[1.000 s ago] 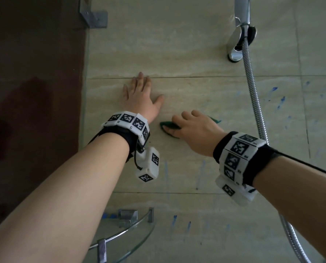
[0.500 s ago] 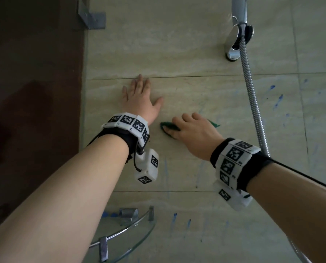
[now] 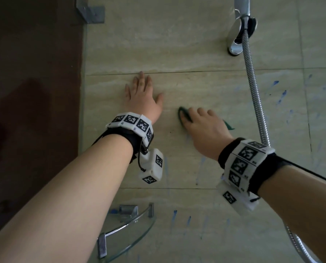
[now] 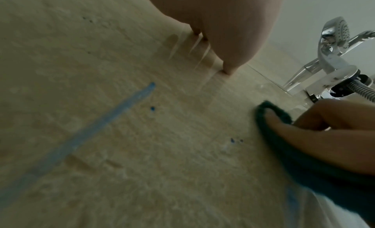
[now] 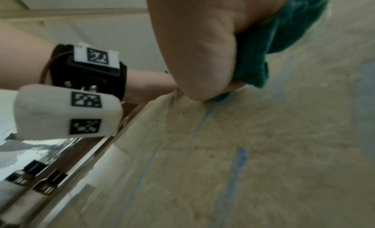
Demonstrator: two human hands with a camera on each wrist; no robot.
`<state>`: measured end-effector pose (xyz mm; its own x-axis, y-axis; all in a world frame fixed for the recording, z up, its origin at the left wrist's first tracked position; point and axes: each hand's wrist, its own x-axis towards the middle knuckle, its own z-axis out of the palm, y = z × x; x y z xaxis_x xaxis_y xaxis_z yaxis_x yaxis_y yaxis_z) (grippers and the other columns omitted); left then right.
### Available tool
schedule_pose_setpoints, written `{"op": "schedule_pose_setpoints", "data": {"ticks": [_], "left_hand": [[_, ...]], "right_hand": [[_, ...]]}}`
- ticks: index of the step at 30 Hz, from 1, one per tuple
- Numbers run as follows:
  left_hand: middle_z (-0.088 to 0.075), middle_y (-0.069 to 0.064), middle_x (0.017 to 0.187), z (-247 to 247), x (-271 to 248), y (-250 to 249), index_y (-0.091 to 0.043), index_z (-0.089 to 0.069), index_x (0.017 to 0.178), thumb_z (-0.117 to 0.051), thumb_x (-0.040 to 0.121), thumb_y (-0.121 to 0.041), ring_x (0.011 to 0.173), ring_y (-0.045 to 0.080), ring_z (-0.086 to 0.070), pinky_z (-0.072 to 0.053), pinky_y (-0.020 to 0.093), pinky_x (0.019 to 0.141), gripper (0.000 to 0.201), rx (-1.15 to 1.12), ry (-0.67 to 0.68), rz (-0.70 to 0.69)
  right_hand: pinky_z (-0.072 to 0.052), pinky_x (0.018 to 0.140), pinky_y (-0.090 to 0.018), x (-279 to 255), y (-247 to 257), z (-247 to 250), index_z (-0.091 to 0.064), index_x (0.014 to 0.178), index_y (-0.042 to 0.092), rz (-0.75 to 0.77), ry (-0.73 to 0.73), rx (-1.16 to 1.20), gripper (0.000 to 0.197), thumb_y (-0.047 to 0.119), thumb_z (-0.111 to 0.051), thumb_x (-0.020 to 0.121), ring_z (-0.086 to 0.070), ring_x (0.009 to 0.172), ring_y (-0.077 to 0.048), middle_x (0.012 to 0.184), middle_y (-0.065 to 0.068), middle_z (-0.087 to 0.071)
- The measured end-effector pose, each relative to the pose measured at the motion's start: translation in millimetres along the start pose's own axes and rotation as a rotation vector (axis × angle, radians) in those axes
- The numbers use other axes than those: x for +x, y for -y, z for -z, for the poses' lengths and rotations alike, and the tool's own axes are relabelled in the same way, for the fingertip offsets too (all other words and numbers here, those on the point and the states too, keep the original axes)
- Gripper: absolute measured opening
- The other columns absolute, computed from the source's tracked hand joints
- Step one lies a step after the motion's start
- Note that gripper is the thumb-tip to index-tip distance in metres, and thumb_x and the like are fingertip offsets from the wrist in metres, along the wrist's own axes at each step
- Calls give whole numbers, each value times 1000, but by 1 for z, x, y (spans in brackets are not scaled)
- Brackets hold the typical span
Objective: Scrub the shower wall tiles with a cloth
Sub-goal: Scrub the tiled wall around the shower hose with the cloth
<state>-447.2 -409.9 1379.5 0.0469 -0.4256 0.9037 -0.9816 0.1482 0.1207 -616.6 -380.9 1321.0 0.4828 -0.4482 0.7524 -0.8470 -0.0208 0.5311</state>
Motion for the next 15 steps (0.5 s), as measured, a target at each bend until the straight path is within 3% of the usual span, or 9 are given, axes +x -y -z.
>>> {"op": "schedule_pose_setpoints", "data": {"ticks": [3,7,9,12,15], "left_hand": [[9,5,161,1,-1,-1,-13,-5,154,-30,101,-46,148,20,7,9,39,119,67,15,1,-2],[9,4,161,0,-5,-1,-14,-4,154,-29,100,-49,148,20,8,10,38,119,69,24,17,-10],[10,4,161,-3,-8,-1,-15,-4,154,-29,100,-50,148,19,8,10,38,119,69,21,12,-15],[12,3,161,-5,-11,0,-16,-2,154,-28,100,-50,148,20,10,11,38,119,69,26,15,-26],[12,3,161,-4,-12,2,-17,-2,154,-29,100,-52,148,20,10,11,39,119,70,44,23,-41]], "right_hand": [[-33,91,-37,-2,-7,2,-14,151,10,52,6,-65,59,12,-35,96,-39,113,-31,136,-12,-32],[-32,99,-42,2,-27,3,-15,149,2,-376,84,113,62,8,-39,92,-37,119,-36,138,-19,-32],[-34,98,-42,0,-16,3,-17,146,-4,-438,115,137,57,7,-36,94,-39,119,-37,138,-21,-33],[-36,92,-40,-11,18,-6,-15,146,-7,-211,60,93,55,8,-27,94,-42,114,-36,137,-21,-33],[-39,86,-38,-24,30,-12,-17,149,0,-12,15,36,66,11,-19,84,-48,106,-33,134,-16,-40]]}}
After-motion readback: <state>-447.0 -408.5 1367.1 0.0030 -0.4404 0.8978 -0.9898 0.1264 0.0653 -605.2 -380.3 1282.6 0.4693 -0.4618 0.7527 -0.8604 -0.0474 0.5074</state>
